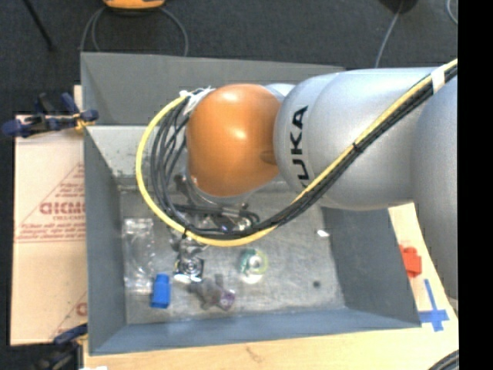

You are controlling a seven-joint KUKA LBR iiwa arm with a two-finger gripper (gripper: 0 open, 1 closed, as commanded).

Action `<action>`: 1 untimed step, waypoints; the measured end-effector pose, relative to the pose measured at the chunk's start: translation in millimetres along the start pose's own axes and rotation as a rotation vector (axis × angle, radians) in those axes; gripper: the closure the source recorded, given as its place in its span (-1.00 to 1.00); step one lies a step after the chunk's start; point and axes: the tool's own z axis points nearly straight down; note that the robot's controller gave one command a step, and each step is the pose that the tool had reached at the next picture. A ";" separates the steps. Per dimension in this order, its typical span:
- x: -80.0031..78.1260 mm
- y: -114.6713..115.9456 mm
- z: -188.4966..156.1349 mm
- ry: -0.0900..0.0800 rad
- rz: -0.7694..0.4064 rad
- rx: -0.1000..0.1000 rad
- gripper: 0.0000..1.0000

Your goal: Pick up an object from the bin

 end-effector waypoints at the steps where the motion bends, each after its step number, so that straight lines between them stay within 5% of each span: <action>1: 1.2 0.9 3.5 0.006 0.001 -0.003 -1.00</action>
Offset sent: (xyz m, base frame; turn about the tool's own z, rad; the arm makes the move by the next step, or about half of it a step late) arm 0.0000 0.0000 0.0000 0.0000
